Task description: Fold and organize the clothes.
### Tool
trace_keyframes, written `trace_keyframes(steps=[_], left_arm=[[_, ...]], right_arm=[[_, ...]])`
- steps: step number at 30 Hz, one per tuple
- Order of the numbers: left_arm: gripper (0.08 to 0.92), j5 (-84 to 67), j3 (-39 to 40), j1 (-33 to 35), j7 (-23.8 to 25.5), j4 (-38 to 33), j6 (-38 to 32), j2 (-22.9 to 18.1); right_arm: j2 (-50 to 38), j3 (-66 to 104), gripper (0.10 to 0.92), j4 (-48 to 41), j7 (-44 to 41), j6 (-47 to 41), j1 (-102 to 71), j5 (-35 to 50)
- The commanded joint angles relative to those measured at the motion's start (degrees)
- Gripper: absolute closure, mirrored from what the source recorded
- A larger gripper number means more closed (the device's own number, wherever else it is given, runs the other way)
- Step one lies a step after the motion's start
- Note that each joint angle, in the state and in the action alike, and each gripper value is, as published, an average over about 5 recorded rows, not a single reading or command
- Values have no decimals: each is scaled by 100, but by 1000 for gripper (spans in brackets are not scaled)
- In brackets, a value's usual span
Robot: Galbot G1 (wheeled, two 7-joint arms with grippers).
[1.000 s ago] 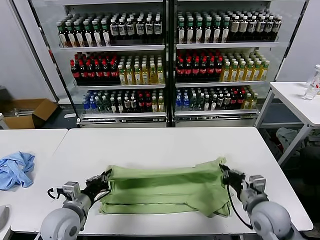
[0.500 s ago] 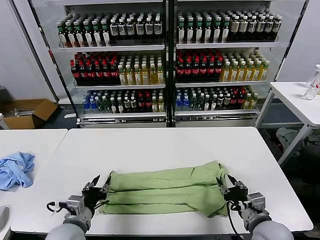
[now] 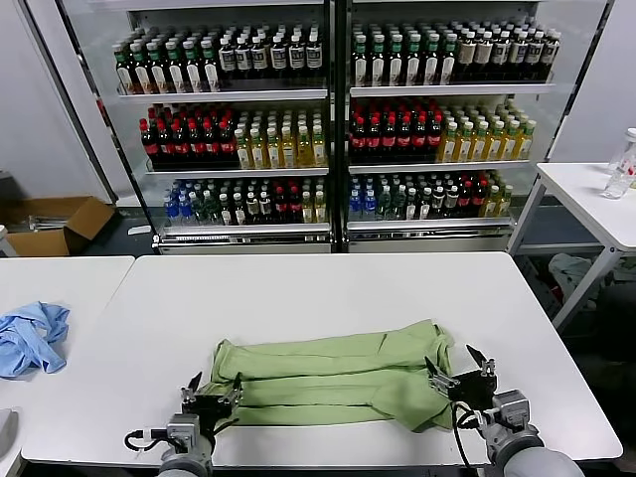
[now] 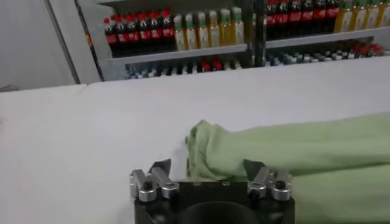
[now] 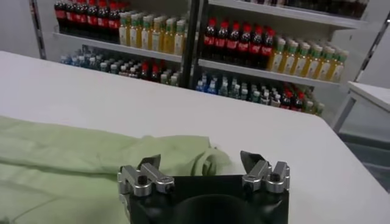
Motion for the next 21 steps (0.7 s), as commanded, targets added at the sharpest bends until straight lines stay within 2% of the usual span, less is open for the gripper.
trace_keyframes(steps=[1, 9, 15, 18, 21], left_arm=[[362, -30, 62, -42, -128, 325, 84, -321], [596, -1539, -316, -157, -175, 479, 155, -214], [769, -2775, -776, -138, 27, 425, 99, -71], [851, -3112, -1256, -207, 93, 471, 61, 224], [889, -3430, -1985, -285, 154, 622, 39, 785]], right_arm=[[-26, 10, 202, 50, 33, 63, -65, 76], [-45, 30, 203, 109, 85, 58, -90, 216], [-97, 72, 203, 174, 138, 65, -70, 312], [-131, 108, 203, 193, 159, 73, -45, 371], [-160, 127, 203, 196, 173, 80, -4, 434]])
